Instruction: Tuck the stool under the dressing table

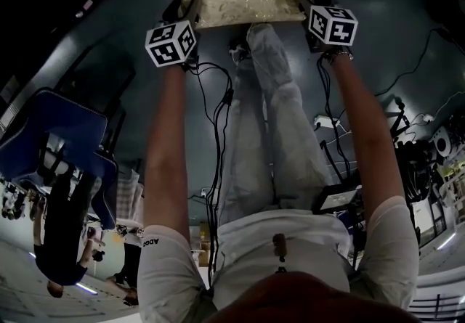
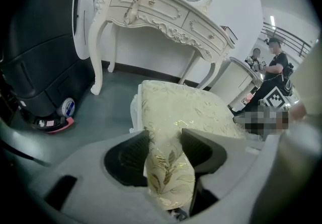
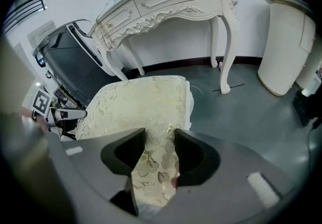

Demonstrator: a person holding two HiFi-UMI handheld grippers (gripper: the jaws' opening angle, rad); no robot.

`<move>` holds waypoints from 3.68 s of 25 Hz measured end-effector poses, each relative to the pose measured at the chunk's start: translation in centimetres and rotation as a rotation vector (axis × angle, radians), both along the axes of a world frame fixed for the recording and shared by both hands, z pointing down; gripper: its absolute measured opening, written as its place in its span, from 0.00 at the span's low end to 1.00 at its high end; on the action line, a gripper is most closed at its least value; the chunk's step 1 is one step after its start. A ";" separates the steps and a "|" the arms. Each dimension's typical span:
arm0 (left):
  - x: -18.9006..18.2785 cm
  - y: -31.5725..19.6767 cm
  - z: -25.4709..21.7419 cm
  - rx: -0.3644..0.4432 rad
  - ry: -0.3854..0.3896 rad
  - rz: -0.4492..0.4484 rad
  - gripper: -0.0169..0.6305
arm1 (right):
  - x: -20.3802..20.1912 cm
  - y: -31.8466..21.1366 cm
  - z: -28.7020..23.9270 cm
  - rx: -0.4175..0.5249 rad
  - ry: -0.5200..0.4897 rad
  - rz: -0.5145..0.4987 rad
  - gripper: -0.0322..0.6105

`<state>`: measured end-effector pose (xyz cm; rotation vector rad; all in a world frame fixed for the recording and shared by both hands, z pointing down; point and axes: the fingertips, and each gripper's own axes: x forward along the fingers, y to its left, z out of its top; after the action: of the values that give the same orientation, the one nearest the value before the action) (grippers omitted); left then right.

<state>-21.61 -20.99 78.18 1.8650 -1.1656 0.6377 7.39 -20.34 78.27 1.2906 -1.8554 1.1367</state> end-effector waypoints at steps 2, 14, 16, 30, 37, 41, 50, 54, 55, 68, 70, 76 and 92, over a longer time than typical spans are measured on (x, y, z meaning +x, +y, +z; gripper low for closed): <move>-0.6 -0.8 -0.3 0.006 0.000 -0.008 0.36 | -0.6 -0.9 -0.4 0.005 0.001 -0.010 0.36; 3.7 -14.2 0.0 -0.021 -0.049 -0.036 0.36 | 3.7 -14.8 0.3 0.005 -0.024 -0.033 0.35; 3.8 -15.4 0.2 -0.020 -0.045 -0.057 0.36 | 3.9 -16.7 0.4 0.013 -0.017 -0.037 0.35; 2.6 -25.3 0.9 0.023 -0.040 -0.060 0.36 | 2.7 -26.1 1.0 0.056 -0.018 -0.002 0.36; 2.3 -31.5 0.8 0.039 -0.040 -0.031 0.36 | 2.4 -31.4 0.9 0.079 -0.010 0.053 0.36; 2.6 -35.2 0.7 0.057 -0.027 -0.014 0.36 | 2.7 -34.8 0.8 0.102 -0.007 0.081 0.36; 2.8 -42.7 0.4 0.117 -0.029 0.001 0.36 | 3.0 -40.9 0.4 0.153 -0.003 0.142 0.36; 3.2 -45.3 0.7 0.152 -0.014 -0.002 0.36 | 3.5 -43.3 1.1 0.187 -0.013 0.153 0.36; 3.2 -45.9 0.5 0.163 -0.010 -0.005 0.36 | 3.5 -43.9 0.8 0.195 -0.010 0.155 0.36; 3.5 -46.3 -1.6 0.193 -0.007 -0.039 0.39 | 4.0 -45.0 -1.3 0.213 -0.051 0.191 0.38; 4.0 -44.9 -2.0 0.196 -0.030 -0.010 0.41 | 3.9 -43.2 -1.0 0.197 -0.051 0.176 0.39; 4.0 -39.2 -0.4 0.104 -0.086 0.015 0.42 | 3.8 -37.0 0.4 0.089 -0.028 0.159 0.39; 4.9 -39.5 2.0 -0.017 -0.043 0.026 0.33 | 2.9 -38.9 1.7 0.042 0.040 0.191 0.32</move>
<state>-16.74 -60.48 80.16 1.8625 -1.1616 0.7031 10.24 -59.24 79.92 1.5303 -1.7647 1.1649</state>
